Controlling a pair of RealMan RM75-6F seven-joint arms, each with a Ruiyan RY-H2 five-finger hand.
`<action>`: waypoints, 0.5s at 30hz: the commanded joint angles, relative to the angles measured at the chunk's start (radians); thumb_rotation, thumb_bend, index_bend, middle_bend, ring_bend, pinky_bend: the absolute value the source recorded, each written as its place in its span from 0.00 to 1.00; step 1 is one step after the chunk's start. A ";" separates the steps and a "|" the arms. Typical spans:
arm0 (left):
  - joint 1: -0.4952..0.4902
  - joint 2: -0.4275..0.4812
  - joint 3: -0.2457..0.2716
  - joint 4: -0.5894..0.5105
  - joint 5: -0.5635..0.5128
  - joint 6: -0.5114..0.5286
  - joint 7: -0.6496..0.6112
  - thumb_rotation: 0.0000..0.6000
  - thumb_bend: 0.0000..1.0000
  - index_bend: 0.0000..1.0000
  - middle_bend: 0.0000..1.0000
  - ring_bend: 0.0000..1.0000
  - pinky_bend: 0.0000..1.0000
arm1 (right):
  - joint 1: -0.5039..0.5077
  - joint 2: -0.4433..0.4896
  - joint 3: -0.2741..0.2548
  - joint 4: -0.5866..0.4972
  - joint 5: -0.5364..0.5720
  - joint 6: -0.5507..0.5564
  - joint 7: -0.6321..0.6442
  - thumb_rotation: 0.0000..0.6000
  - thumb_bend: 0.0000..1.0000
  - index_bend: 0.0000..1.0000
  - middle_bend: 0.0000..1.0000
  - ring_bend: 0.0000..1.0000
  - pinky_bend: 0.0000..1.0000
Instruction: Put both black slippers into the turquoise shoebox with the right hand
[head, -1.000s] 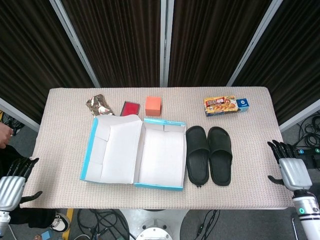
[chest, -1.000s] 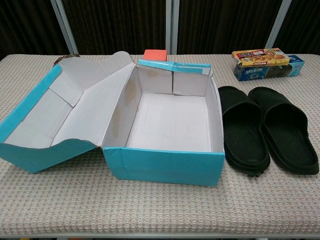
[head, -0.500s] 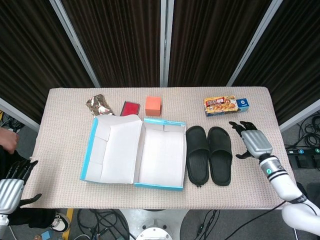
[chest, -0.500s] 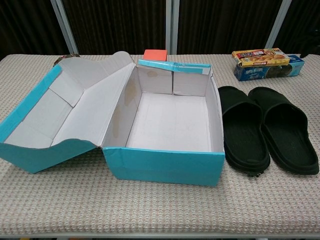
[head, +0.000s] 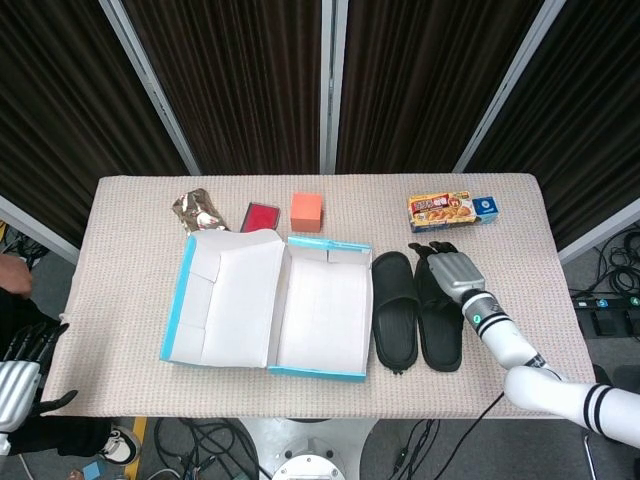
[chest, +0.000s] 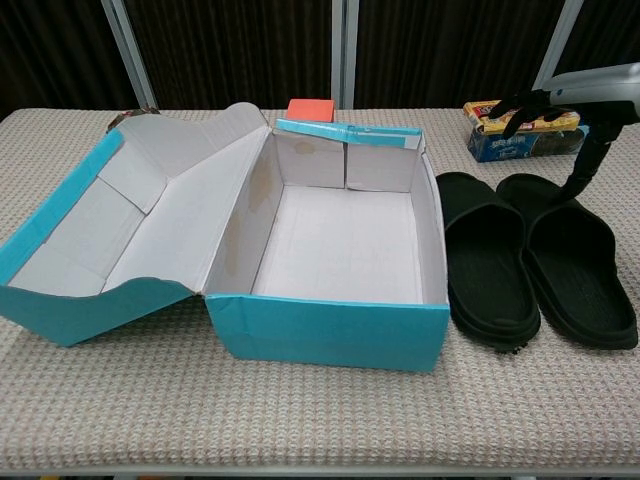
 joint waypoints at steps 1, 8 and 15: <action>0.002 0.004 0.002 0.003 -0.005 -0.005 -0.021 1.00 0.00 0.09 0.14 0.05 0.07 | 0.069 -0.046 -0.042 0.021 0.090 0.004 -0.054 1.00 0.00 0.00 0.11 0.00 0.00; 0.003 0.009 -0.001 0.015 -0.007 -0.005 -0.048 1.00 0.00 0.09 0.14 0.05 0.07 | 0.142 -0.092 -0.093 0.052 0.203 0.020 -0.100 1.00 0.00 0.00 0.08 0.00 0.00; 0.003 0.008 -0.001 0.028 -0.010 -0.010 -0.068 1.00 0.00 0.09 0.14 0.05 0.07 | 0.195 -0.137 -0.133 0.085 0.282 0.040 -0.136 1.00 0.00 0.00 0.07 0.00 0.00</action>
